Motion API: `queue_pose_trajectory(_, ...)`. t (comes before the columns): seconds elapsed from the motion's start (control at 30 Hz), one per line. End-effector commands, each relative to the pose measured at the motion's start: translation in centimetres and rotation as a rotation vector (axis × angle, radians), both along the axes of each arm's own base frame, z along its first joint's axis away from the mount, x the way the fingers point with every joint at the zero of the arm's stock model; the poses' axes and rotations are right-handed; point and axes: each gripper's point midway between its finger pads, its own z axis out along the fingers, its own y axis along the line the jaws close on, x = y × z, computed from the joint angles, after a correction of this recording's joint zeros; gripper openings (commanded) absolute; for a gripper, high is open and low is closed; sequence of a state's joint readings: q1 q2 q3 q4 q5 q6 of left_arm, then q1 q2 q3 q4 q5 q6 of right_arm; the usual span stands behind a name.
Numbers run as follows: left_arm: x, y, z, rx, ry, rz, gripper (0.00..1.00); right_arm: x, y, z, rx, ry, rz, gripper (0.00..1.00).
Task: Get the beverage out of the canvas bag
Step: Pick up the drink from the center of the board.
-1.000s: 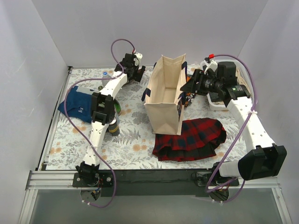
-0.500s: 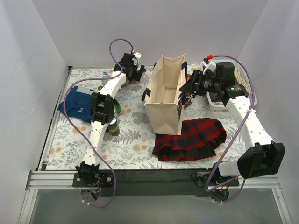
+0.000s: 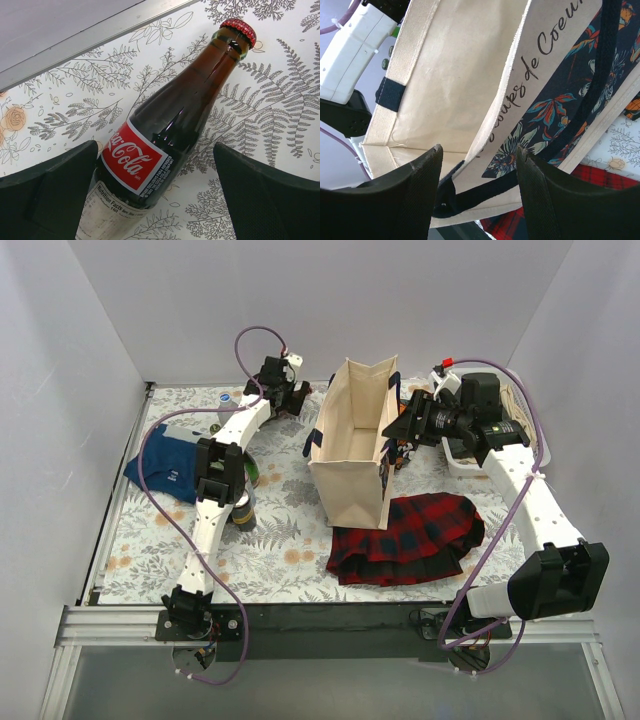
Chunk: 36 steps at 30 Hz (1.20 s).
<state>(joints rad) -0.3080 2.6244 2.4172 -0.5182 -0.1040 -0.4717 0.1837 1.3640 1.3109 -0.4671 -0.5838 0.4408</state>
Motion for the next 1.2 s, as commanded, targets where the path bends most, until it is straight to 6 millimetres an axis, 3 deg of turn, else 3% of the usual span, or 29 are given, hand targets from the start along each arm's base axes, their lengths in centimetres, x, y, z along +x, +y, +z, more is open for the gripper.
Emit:
queue_pose_trajectory(0.0,-0.8,-0.1,-1.1,-0.014,0.05,-0.009,0.98,0.2,0.5,0.6,0.022,-0.034,0.027,0.66)
queue_pose_trajectory(0.17,-1.2,-0.3,-1.1,-0.022,0.062,-0.019,0.98,0.2,0.5,0.4,0.023,-0.029,0.028,0.66)
queue_pose_trajectory(0.3,-1.3,-0.6,-0.9,-0.029,0.063,-0.031,0.84,0.2,0.5,0.4,0.022,-0.032,0.027,0.65)
queue_pose_trajectory(0.4,-1.3,-0.6,-0.7,-0.03,0.059,-0.033,0.8,0.2,0.5,0.4,0.023,-0.032,0.03,0.66)
queue_pose_trajectory(0.5,-1.1,-0.7,-0.4,-0.032,0.046,-0.033,0.86,0.2,0.5,0.4,0.023,-0.031,0.032,0.65)
queue_pose_trajectory(0.53,-1.0,-0.7,-0.3,-0.033,0.045,-0.035,0.98,0.2,0.5,0.3,0.023,-0.029,0.03,0.66)
queue_pose_trajectory(0.87,-2.1,-1.3,-2.0,-0.047,0.1,-0.071,0.98,0.4,0.7,0.2,0.026,-0.024,0.038,0.66)
queue_pose_trajectory(1.0,-2.5,-1.7,-2.5,-0.058,0.12,-0.092,0.87,0.4,0.7,0.1,0.027,-0.019,0.037,0.66)
queue_pose_trajectory(1.07,-2.4,-1.7,-2.4,-0.057,0.115,-0.092,0.88,0.4,0.7,0.1,0.027,-0.018,0.037,0.66)
queue_pose_trajectory(1.17,-2.3,-1.8,-2.2,-0.056,0.108,-0.093,0.97,0.4,0.7,-0.1,0.027,-0.015,0.037,0.66)
